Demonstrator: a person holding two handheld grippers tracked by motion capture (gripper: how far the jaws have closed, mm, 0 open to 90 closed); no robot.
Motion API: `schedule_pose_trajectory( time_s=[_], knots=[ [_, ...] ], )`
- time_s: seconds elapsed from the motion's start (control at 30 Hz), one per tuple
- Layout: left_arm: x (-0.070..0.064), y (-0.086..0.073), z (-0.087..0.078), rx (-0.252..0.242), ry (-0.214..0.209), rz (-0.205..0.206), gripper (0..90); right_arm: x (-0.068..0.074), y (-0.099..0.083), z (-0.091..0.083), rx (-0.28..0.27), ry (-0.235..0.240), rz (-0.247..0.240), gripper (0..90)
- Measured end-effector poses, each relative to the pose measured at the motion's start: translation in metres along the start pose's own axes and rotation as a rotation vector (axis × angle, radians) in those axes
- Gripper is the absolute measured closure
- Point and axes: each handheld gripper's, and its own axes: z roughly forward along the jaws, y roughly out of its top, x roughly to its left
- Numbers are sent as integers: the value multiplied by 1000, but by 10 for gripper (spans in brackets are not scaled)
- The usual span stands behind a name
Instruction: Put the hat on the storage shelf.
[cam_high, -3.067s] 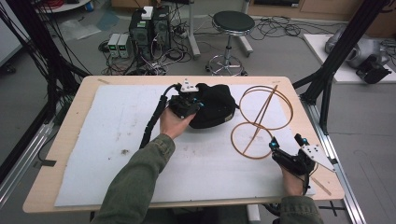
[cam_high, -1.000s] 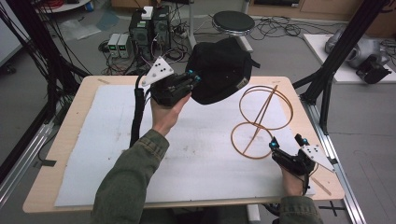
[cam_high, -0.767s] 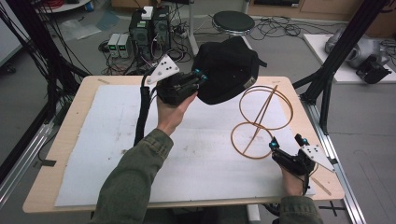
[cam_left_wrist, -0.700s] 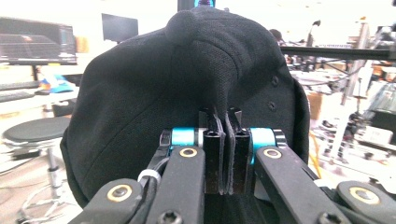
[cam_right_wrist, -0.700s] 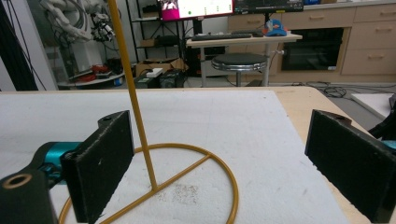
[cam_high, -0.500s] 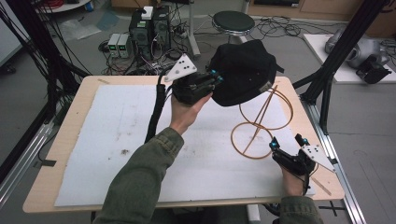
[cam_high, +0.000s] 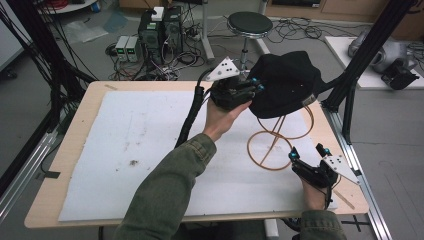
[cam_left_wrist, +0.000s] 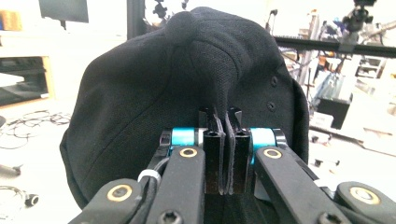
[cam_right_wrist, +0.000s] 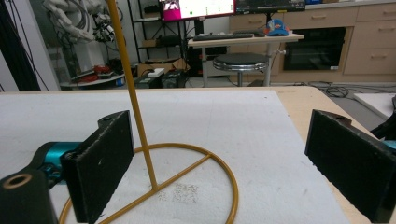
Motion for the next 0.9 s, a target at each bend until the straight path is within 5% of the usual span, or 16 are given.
schedule_pose_trajectory(
  time_s=[0.43, 0.9],
  knots=[
    [-7, 3, 23, 136, -35, 15, 876, 0, 0, 0, -3, -1, 2, 73],
    [-12, -5, 32, 194, -75, 12, 861, 0, 0, 0, -4, 1, -4, 73]
  ],
)
